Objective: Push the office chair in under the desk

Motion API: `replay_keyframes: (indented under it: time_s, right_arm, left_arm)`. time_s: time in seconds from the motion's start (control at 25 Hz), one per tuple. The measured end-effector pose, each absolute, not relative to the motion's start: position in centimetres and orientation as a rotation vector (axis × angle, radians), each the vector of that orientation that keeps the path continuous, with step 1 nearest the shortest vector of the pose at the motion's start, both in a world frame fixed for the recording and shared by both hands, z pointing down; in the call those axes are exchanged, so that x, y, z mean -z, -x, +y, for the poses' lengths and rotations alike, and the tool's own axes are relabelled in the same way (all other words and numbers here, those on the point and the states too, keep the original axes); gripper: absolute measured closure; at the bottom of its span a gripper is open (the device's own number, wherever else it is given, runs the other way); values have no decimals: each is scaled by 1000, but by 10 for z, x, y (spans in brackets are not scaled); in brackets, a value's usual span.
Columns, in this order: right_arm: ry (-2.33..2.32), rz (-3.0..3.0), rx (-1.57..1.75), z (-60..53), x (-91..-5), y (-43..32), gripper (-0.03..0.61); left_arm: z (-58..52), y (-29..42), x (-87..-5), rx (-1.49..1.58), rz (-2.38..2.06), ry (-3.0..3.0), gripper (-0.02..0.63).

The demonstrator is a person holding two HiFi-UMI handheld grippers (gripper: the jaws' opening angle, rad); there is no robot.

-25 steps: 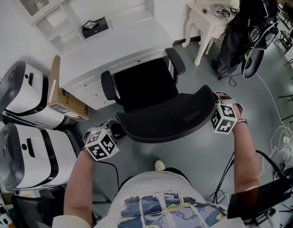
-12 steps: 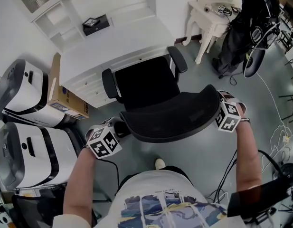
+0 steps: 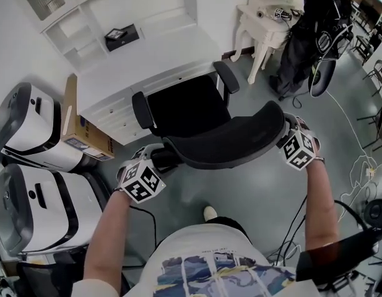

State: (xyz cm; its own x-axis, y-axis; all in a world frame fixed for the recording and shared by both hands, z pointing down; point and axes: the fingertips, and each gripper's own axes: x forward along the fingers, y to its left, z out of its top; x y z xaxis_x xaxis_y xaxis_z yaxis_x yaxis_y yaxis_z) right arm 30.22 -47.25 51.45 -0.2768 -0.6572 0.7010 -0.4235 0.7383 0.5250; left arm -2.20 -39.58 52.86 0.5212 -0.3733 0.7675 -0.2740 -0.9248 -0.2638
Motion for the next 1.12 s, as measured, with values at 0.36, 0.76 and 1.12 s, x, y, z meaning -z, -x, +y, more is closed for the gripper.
replay_keyframes:
  time_s: [0.36,0.76,1.12]
  right_arm:
    - [-1107,-1920,188,-410,-494,-310,486]
    - [-1245,-2072,-24,-317,-474,-242,548]
    - [-1302,-2195,-134,-231,-465,-165,554]
  left_arm:
    - [-374,33,-473,1081,641,2796,364]
    - [-316,40,-437,865,624,2910,582]
    - [-242,54,-425,740,602,3026,601]
